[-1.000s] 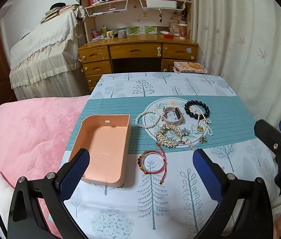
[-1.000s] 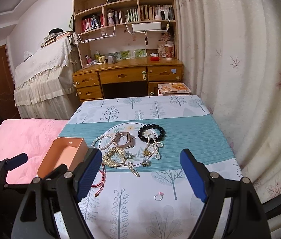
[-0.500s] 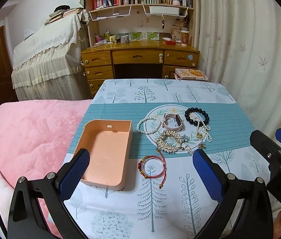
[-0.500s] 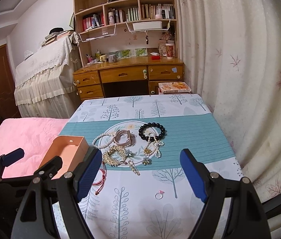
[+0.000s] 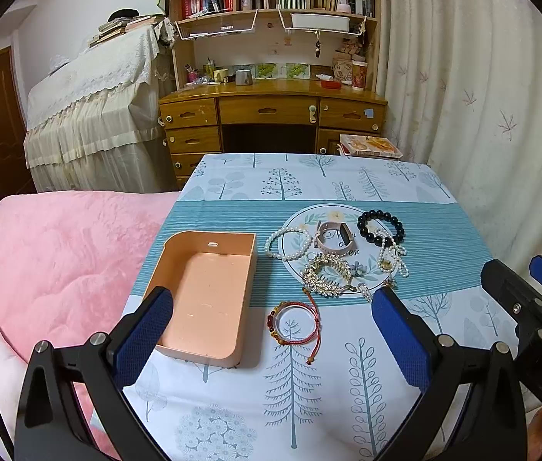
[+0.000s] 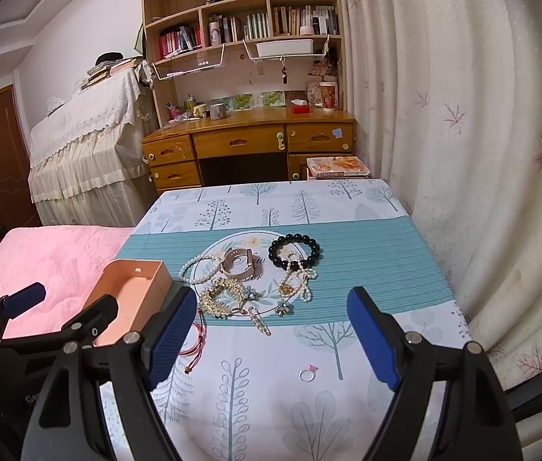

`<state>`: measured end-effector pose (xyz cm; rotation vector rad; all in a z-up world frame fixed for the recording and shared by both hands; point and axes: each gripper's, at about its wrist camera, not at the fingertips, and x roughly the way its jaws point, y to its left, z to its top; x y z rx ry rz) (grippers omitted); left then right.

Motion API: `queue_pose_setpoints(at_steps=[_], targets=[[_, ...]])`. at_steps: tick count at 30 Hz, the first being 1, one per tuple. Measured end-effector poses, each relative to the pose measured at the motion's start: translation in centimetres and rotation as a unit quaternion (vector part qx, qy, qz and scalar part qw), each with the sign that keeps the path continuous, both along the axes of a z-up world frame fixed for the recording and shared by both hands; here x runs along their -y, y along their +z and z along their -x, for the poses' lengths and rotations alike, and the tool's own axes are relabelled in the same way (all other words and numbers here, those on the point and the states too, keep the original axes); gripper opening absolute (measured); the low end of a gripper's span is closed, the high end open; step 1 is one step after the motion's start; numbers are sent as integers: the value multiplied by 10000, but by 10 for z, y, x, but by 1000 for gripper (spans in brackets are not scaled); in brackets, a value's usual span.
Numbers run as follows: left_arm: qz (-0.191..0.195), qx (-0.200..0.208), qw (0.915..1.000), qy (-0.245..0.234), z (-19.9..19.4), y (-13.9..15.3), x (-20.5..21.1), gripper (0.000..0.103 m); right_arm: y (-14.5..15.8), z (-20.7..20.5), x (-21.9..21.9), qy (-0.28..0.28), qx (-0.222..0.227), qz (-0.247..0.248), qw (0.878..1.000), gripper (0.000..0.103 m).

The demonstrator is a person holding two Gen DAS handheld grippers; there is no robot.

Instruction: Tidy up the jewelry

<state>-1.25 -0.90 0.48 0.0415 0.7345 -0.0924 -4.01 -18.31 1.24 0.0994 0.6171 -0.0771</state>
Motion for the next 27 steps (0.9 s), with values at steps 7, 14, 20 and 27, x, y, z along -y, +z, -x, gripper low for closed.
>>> queue_pose_setpoints(at_steps=[7, 14, 20, 27], targets=[[3, 1, 10000, 11, 0, 1, -1, 102, -3, 2, -2, 17, -48, -23, 10000, 81], [35, -72, 10000, 13, 0, -1, -1, 102, -4, 3, -3, 13, -49, -37, 10000, 81], [76, -188, 9998, -5, -2, -5, 0, 102, -3, 2, -2, 17, -53, -37, 10000, 81], [74, -234, 9997, -29, -3, -7, 1, 102, -2, 1, -1, 17, -65, -50, 10000, 81]])
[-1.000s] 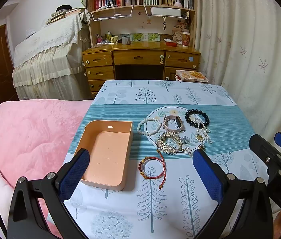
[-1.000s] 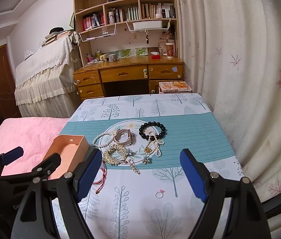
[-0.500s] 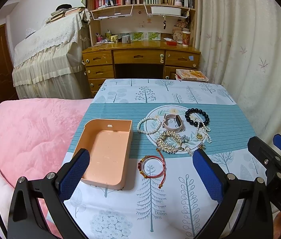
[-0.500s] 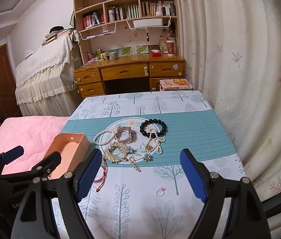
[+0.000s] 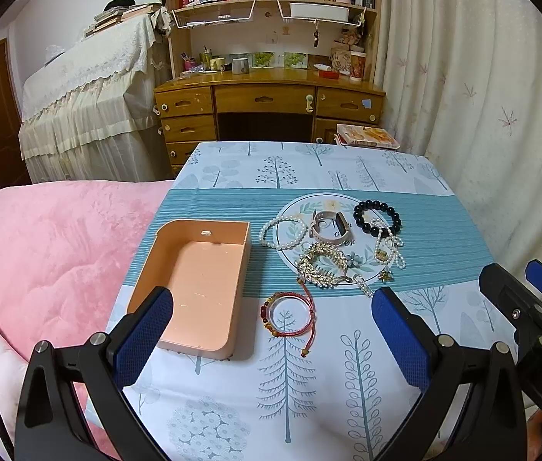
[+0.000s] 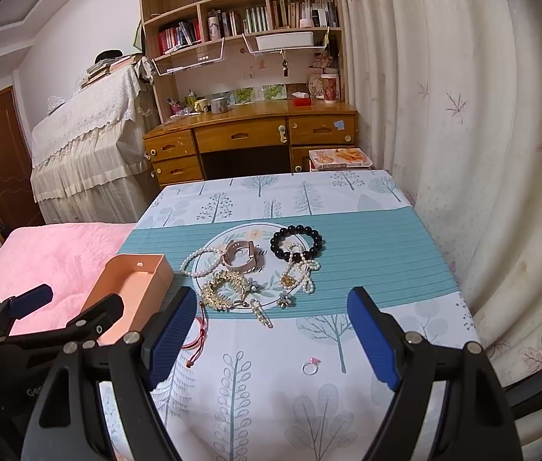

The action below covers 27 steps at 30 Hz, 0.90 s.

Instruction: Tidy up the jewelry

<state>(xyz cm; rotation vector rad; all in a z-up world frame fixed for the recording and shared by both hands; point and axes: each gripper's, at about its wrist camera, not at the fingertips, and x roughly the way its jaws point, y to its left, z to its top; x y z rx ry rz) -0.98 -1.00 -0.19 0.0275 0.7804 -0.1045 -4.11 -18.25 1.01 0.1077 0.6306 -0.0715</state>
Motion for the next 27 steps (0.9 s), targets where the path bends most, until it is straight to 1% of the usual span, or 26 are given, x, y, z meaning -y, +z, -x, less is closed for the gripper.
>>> queue_pose_setpoints(at_steps=[7, 9, 11, 14, 16, 17, 19, 21, 24, 27], targets=[[182, -90, 9996, -182, -7, -4, 2, 102, -11, 6, -9, -18, -126, 2, 9999, 81], [329, -151, 9989, -310, -13, -5, 1, 102, -13, 6, -9, -6, -187, -20, 9998, 81], [458, -244, 9978, -405, -24, -5, -4, 102, -13, 2, -8, 50, -297, -22, 9995, 81], [675, -560, 9946, -556, -49, 3, -14, 102, -8, -13, 2, 166, -530, 11, 9985, 81], [862, -666, 9924, -576, -67, 11, -22, 102, -5, -27, 10, 333, -757, -195, 9964, 81], [839, -679, 9928, -527, -77, 16, -25, 102, -2, -35, 15, 424, -896, -338, 9945, 81], [683, -692, 9942, -453, -95, 26, -28, 102, 8, -53, 27, 471, -1007, -435, 9928, 81], [559, -625, 9955, -448, -115, 38, -28, 102, 20, -71, 40, 408, -1027, -363, 9932, 81], [292, -574, 9974, -322, -140, 46, -28, 102, 41, -98, 57, 280, -955, -251, 9947, 81], [144, -746, 9964, -385, -169, 43, -20, 102, 55, -126, 70, 231, -929, -168, 9953, 81]])
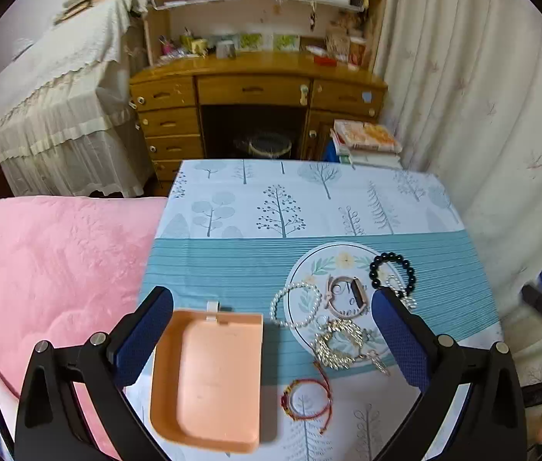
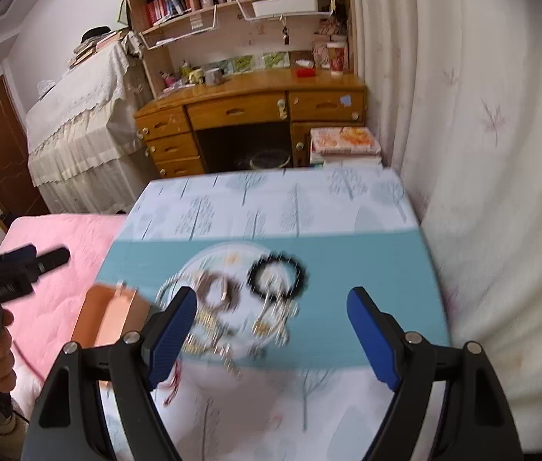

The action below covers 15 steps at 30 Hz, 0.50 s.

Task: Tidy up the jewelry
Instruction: 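Grasp the pearl bracelet with the left tool while the right tool grasps the black bead bracelet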

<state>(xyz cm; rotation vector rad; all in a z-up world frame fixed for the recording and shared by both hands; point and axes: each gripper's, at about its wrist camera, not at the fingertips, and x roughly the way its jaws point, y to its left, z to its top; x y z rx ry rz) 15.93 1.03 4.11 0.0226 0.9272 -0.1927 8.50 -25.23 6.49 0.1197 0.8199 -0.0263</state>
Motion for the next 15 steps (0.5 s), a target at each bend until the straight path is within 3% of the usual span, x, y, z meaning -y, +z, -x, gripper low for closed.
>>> queue_pose_setpoints(at_steps=[6, 11, 15], targets=[[-403, -522, 9971, -374, -65, -51, 22, 102, -15, -63, 16, 92, -428, -39, 9990, 81], [-600, -1176, 9899, -524, -101, -114, 35, 99, -70, -110, 25, 148, -1135, -208, 9932, 81], [-493, -1612, 9844, -509, -119, -151, 35, 89, -118, -136, 33, 139, -1703, -410, 9844, 67]])
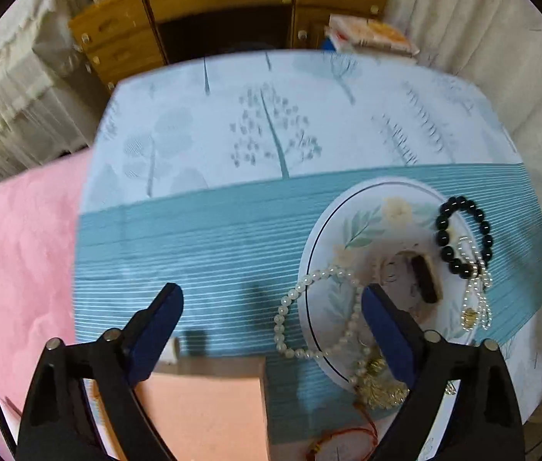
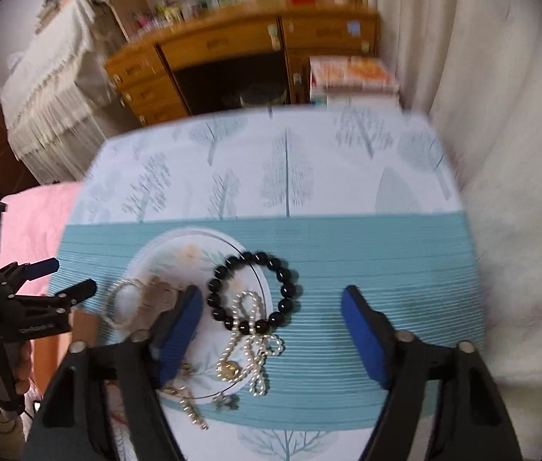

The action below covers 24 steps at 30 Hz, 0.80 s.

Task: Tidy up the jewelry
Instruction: 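Grasp the pearl bracelet with the left tool while the right tool grasps the black bead bracelet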

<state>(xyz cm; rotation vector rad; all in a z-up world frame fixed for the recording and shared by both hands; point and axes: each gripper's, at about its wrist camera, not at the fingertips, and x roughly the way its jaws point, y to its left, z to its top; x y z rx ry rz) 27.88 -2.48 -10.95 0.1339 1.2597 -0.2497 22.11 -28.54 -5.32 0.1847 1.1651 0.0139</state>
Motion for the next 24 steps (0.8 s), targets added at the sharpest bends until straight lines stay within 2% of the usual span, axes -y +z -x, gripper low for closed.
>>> queue_pose_setpoints(at_steps=[6, 11, 13, 16, 18, 21, 22, 23, 24], targets=[[136, -310, 9993, -128, -9, -25, -1, 77, -42, -28, 9, -56, -414, -162, 9990, 50], [-13, -505, 9979, -399, -8, -39, 7, 64, -60, -43, 5, 85, -534, -62, 9985, 39], [-76, -556, 9973, -480, -7, -44, 10, 63, -67, -46, 1, 152, -597, -21, 9981, 34], [-127, -624, 9968, -474, -9, -50, 10, 63, -70, -48, -4, 264, -553, 135, 9980, 27], [-168, -620, 9969, -447, -11, -52, 10, 60, -70, -47, -7, 270, -517, 235, 9980, 15], [-245, -546, 9972, -457, -12, -53, 13, 54, -68, -44, -10, 231, -376, 459, 9980, 15], [-228, -505, 9973, -473, -15, -53, 12, 42, -64, -42, -11, 194, -242, 526, 9981, 15], [-223, -464, 9976, -463, -14, -51, 13, 21, -58, -40, -11, 168, -81, 587, 9981, 15], [-200, -470, 9978, -429, -14, -50, 14, 9, -52, -37, -11, 145, 55, 616, 9980, 15]])
